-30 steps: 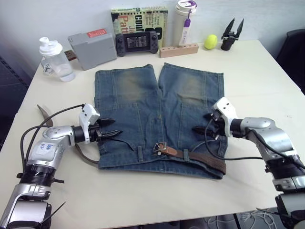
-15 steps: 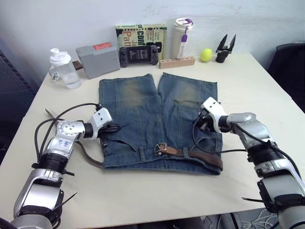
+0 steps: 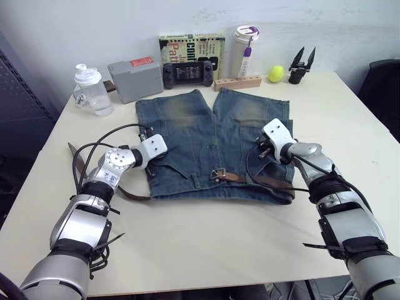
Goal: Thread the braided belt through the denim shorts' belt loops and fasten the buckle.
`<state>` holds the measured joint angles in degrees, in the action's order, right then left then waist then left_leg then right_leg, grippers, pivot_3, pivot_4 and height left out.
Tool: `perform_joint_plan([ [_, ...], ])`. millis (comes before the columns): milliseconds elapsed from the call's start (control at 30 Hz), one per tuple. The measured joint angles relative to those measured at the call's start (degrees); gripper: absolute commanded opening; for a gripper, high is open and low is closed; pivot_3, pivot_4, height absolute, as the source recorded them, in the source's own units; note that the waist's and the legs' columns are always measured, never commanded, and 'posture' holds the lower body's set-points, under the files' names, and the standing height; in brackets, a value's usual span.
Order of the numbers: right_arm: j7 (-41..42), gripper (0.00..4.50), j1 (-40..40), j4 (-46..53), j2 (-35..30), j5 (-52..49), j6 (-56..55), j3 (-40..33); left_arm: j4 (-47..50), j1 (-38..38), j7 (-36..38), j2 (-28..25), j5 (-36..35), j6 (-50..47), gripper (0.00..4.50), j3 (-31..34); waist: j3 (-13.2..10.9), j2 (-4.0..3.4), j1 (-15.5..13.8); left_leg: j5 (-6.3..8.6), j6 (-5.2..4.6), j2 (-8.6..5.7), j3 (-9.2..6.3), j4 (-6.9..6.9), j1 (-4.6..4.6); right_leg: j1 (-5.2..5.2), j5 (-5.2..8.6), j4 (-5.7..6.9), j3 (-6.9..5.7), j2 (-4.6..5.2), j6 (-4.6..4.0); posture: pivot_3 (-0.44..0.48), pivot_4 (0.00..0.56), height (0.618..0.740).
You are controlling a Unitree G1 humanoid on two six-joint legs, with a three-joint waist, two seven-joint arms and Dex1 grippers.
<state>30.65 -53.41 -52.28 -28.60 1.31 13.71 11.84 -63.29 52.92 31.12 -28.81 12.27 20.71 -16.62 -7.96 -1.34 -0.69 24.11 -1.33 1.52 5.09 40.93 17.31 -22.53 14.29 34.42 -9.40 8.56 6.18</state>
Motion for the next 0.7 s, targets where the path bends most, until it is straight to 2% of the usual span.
perform_joint_plan([
  [167, 0.03, 0.12, 0.85, 1.52, -0.08, 0.05, 0.27, -0.92, -0.37, 0.09, -0.95, -0.11, 1.18, 2.47, 0.00, 0.07, -0.02, -0.03, 0.03, 0.00, -0.01, 0.01, -0.07, 0.00, 0.14, -0.09, 0.00, -0.03, -0.03, 0.03, 0.00, 0.000, 0.150, 0.722],
  [300, 0.54, 0.12, 2.77, 6.62, -0.40, 0.06, 2.76, -1.93, 2.33, -1.87, 0.37, -0.85, 0.47, 3.26, 0.00, 2.35, -0.07, -0.11, 0.42, 0.01, -0.02, 0.02, -0.18, -0.01, 0.48, -0.35, 0.00, -0.07, -0.03, 0.03, 0.00, 0.000, 0.150, 0.722],
  [400, 0.94, 0.00, 3.91, 10.13, -0.39, -1.02, 5.56, -3.70, 5.13, -3.93, 1.76, -1.25, -1.34, 2.79, 1.03, 4.55, -0.08, -0.12, 0.72, -0.01, -0.02, 0.00, -0.26, 0.09, 1.14, -0.95, -0.01, -0.03, -0.14, 0.01, 0.01, 0.000, 0.150, 0.722],
  [500, 0.81, 0.99, 6.31, 15.18, -0.39, -2.54, 8.64, -6.63, 11.60, -7.65, 4.04, -1.97, -5.51, -0.84, 2.30, 8.60, -0.26, -0.20, 0.84, -0.02, -0.03, 0.01, -0.36, 0.14, 1.51, -1.18, -0.01, -0.04, -0.50, -0.01, 0.01, 0.000, 0.150, 0.722],
  [633, 2.95, 2.89, 10.37, 24.46, -1.94, -5.74, 14.19, -10.11, 25.56, -14.58, 5.41, -4.26, -10.34, -9.67, 4.11, 13.70, -0.98, -0.26, 1.18, -0.02, -0.03, 0.02, -0.46, 0.18, 1.94, -1.42, -0.03, -0.21, -0.64, -0.08, 0.06, 0.000, 0.150, 0.722],
  [700, 5.55, 3.98, 12.88, 31.95, -2.70, -8.80, 18.47, -11.61, 38.09, -19.88, 5.80, -5.75, -14.74, -18.24, 4.11, 17.80, -1.61, -0.17, 1.49, -0.03, -0.01, 0.07, -0.47, 0.15, 2.07, -1.50, -0.03, -0.27, -0.68, -0.15, 0.06, 0.000, 0.150, 0.722],
])
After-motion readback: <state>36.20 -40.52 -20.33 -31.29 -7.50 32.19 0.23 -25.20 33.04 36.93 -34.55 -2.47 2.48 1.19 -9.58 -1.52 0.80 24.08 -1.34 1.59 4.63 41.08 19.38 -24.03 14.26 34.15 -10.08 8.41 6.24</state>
